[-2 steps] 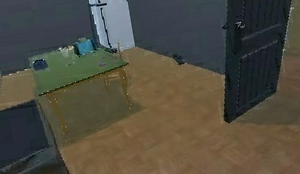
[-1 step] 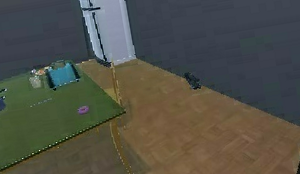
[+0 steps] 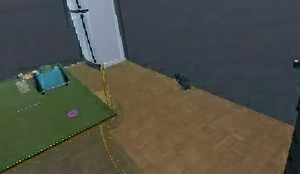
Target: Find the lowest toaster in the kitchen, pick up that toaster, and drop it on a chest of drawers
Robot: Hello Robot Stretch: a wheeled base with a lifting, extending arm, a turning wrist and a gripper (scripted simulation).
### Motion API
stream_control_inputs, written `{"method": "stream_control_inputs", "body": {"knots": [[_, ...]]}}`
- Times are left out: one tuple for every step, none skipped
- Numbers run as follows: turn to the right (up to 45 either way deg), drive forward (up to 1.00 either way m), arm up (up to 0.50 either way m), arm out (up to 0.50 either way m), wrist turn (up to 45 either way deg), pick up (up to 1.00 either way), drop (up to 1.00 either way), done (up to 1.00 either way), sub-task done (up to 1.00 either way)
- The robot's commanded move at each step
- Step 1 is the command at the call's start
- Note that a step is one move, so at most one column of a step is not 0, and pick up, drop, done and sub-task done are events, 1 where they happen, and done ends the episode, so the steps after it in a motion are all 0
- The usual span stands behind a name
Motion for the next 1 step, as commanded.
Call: {"method": "stream_control_inputs", "body": {"knots": [[0.0,1.0,0.0,0.0,0.0,0.0,0.0,0.0,0.0]]}}
